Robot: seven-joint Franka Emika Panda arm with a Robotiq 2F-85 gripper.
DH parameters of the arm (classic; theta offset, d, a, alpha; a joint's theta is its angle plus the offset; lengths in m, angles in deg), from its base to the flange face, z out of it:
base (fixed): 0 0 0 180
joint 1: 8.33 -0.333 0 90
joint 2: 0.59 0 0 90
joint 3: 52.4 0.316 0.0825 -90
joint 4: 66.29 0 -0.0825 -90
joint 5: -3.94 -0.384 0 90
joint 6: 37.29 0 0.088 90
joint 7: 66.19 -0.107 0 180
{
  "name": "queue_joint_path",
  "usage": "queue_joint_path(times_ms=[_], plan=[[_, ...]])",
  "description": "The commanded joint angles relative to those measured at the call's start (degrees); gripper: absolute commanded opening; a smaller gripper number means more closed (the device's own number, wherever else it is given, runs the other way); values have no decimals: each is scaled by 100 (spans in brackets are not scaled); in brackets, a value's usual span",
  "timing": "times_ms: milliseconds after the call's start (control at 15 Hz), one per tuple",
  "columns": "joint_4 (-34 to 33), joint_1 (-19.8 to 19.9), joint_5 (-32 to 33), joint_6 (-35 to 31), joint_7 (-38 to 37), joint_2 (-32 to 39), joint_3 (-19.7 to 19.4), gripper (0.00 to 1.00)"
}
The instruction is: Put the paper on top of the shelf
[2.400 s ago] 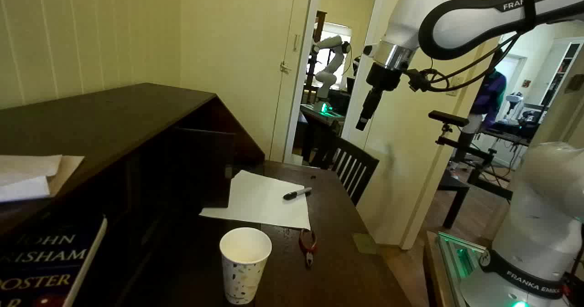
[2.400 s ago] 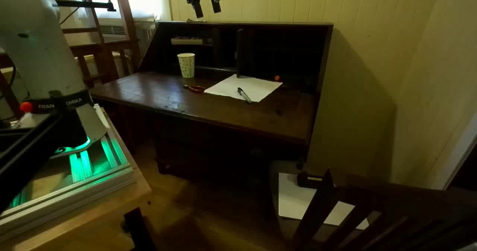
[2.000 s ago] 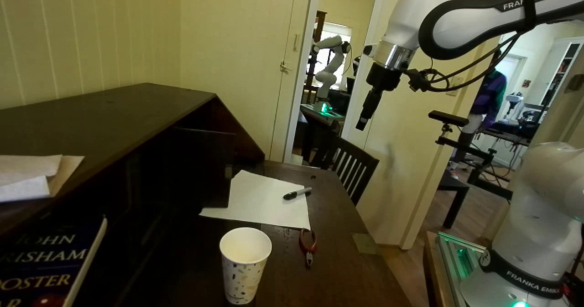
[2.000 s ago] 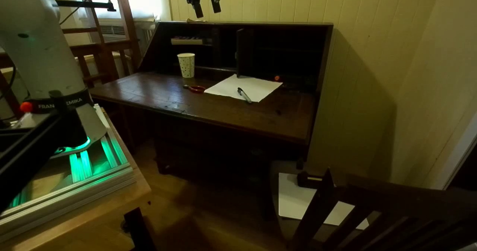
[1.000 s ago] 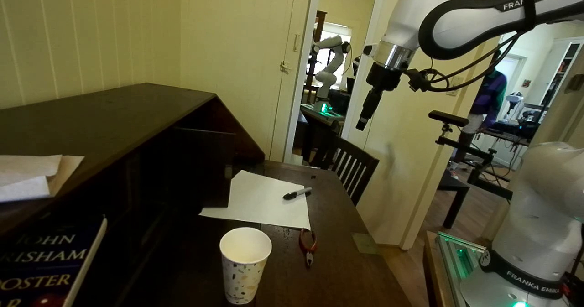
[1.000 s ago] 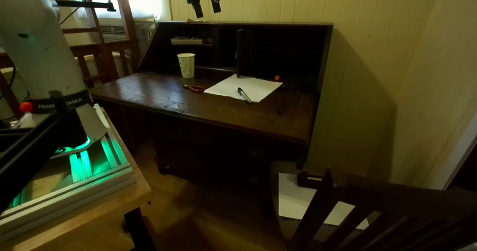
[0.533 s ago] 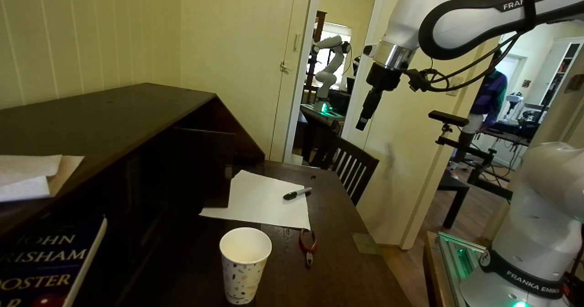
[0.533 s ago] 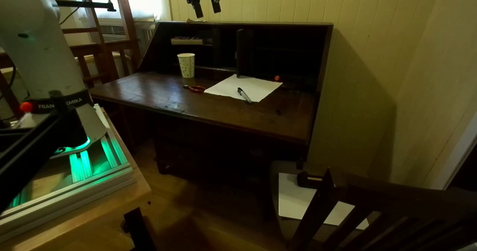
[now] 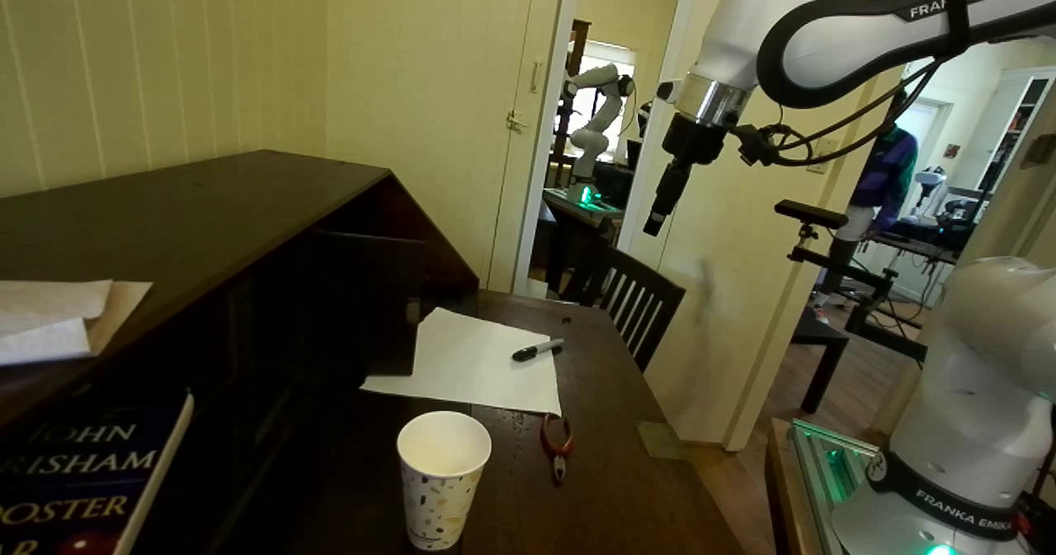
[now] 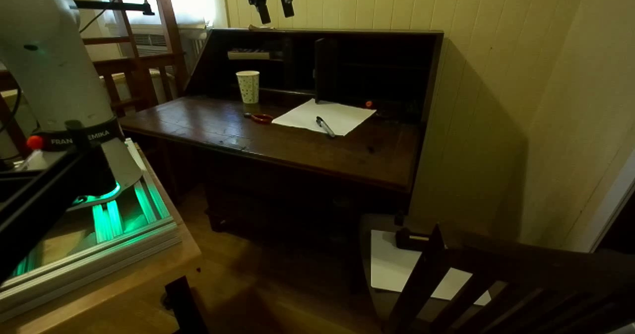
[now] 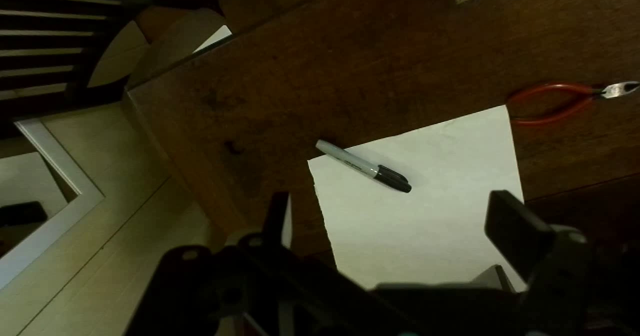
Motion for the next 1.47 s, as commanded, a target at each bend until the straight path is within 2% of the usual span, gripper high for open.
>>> queue_joint_path(times_ms=[0, 467, 600, 867, 1133, 1400], plan=[[-13, -16, 5, 20, -6, -1, -10, 100], [-13, -16, 5, 20, -6, -1, -10, 100], [-129, -203, -254, -288, 186, 277, -148, 100], [-238, -747, -671, -1053, 1051, 718, -357, 100], [-617, -1320, -1505, -1097, 2360, 1432, -803, 100], [-886, -1311, -1982, -1211, 2969, 2227, -862, 100]])
